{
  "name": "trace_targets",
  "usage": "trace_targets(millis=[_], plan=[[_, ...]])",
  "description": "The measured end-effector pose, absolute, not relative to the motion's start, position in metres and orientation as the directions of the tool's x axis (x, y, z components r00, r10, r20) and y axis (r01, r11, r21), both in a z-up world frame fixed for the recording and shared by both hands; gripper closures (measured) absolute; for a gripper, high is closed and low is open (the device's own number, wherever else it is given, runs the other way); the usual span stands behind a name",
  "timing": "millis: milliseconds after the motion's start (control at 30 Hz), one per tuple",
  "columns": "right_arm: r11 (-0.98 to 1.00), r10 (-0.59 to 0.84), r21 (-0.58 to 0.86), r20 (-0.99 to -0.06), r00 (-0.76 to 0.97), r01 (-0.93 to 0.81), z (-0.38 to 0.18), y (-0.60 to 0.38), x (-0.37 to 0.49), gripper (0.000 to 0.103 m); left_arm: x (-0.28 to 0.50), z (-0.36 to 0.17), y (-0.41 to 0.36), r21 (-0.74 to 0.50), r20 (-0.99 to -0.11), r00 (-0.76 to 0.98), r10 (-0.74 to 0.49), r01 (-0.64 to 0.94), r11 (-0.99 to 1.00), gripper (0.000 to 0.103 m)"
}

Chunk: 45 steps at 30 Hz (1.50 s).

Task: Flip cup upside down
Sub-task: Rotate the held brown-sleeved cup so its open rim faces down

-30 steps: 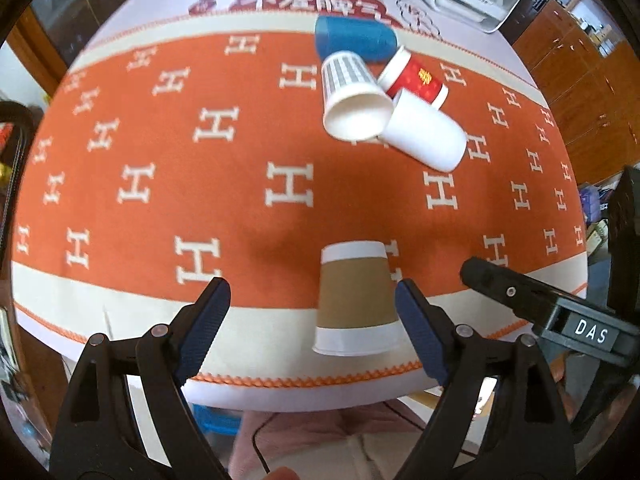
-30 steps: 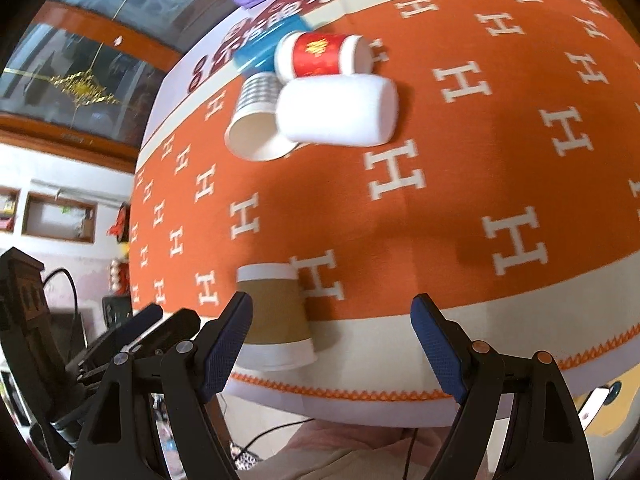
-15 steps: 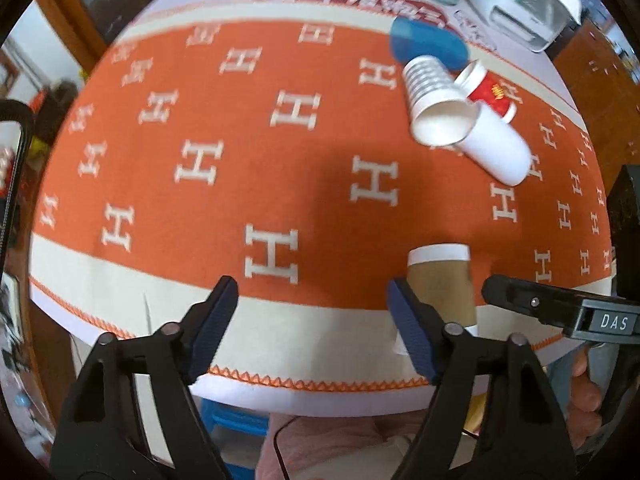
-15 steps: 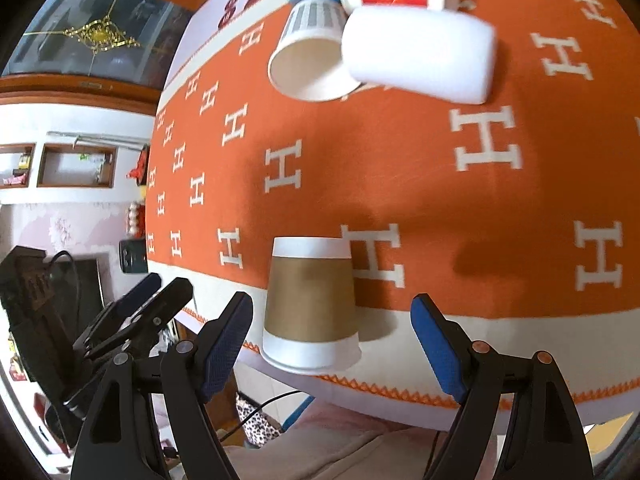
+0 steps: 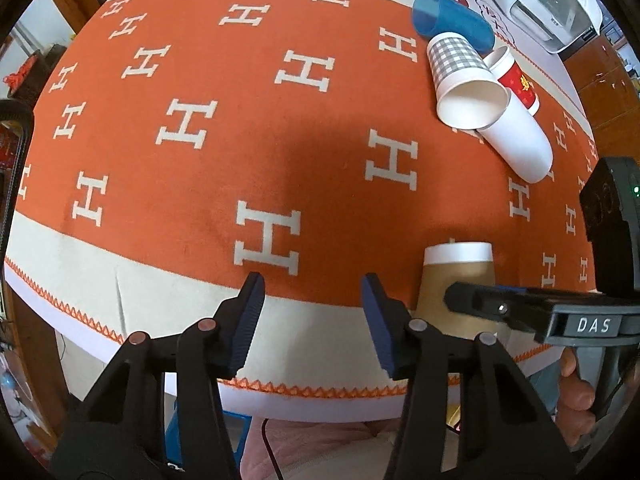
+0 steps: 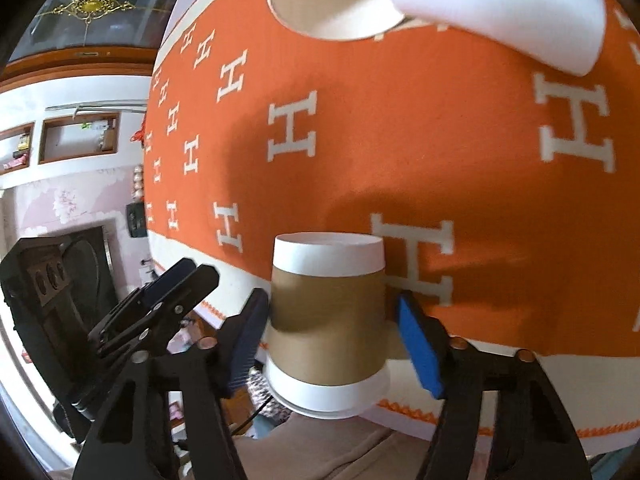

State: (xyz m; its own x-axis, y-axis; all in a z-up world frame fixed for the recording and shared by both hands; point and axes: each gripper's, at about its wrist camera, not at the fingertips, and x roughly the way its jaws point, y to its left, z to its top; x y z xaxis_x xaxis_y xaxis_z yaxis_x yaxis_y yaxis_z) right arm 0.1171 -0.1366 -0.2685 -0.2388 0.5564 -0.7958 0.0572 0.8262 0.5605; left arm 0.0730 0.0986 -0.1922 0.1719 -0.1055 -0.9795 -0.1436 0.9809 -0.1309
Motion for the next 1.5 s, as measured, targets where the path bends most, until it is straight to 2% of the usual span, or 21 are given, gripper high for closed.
trace_targets(millis=[100, 233, 300, 500, 600, 667, 833, 1000, 1100, 1200, 1333, 1500], plan=[[0.825, 0.557, 0.564, -0.803, -0.213, 0.032, -0.261, -0.135, 0.116, 0.043, 0.075, -0.189, 0.095, -0.127, -0.973, 0.207, -0.099, -0.125, 0.984, 0.065], [0.823, 0.562, 0.567, -0.822, -0.093, -0.035, -0.232, -0.141, 0.114, 0.043, 0.080, -0.178, 0.087, -0.110, -0.962, 0.260, -0.082, -0.095, 0.989, 0.066], [0.834, 0.548, 0.544, -0.836, 0.024, -0.088, -0.215, -0.147, 0.113, 0.043, 0.085, -0.173, 0.082, -0.108, -0.954, 0.289, -0.079, -0.085, 0.991, 0.066], [0.895, 0.442, 0.386, -0.833, 0.332, -0.222, -0.195, -0.154, 0.103, 0.043, 0.094, -0.161, 0.063, -0.092, -0.916, 0.394, -0.068, -0.043, 0.995, 0.066], [0.917, 0.378, 0.251, -0.796, 0.474, -0.310, -0.204, -0.146, 0.085, 0.043, 0.094, -0.162, 0.054, -0.068, -0.895, 0.444, -0.047, -0.032, 0.997, 0.066], [0.913, 0.378, 0.210, -0.759, 0.530, -0.351, -0.207, -0.146, 0.070, 0.043, 0.091, -0.161, 0.049, -0.065, -0.877, 0.478, -0.045, -0.025, 0.998, 0.066], [0.897, 0.387, 0.158, -0.731, 0.562, -0.412, -0.212, -0.142, 0.037, 0.042, 0.083, -0.165, 0.046, -0.051, -0.853, 0.520, -0.031, -0.026, 0.998, 0.066], [0.891, 0.383, 0.139, -0.740, 0.552, -0.432, -0.220, -0.132, 0.026, 0.042, 0.076, -0.173, 0.052, -0.104, -0.847, 0.527, -0.067, -0.041, 0.994, 0.066], [0.895, 0.366, 0.128, -0.760, 0.538, -0.428, -0.225, -0.131, 0.021, 0.038, 0.074, -0.176, 0.055, -0.146, -0.845, 0.527, -0.097, -0.052, 0.988, 0.066], [0.901, 0.355, 0.134, -0.773, 0.526, -0.412, -0.228, -0.133, 0.020, 0.028, 0.072, -0.180, 0.057, -0.163, -0.850, 0.515, -0.110, -0.059, 0.985, 0.065], [0.906, 0.363, 0.165, -0.774, 0.519, -0.389, -0.222, -0.140, 0.018, 0.026, 0.068, -0.182, 0.059, -0.184, -0.857, 0.500, -0.128, -0.064, 0.981, 0.065], [0.915, 0.359, 0.184, -0.777, 0.517, -0.358, -0.203, -0.150, 0.009, 0.026, 0.059, -0.176, 0.054, -0.144, -0.856, 0.508, -0.097, -0.054, 0.988, 0.064]])
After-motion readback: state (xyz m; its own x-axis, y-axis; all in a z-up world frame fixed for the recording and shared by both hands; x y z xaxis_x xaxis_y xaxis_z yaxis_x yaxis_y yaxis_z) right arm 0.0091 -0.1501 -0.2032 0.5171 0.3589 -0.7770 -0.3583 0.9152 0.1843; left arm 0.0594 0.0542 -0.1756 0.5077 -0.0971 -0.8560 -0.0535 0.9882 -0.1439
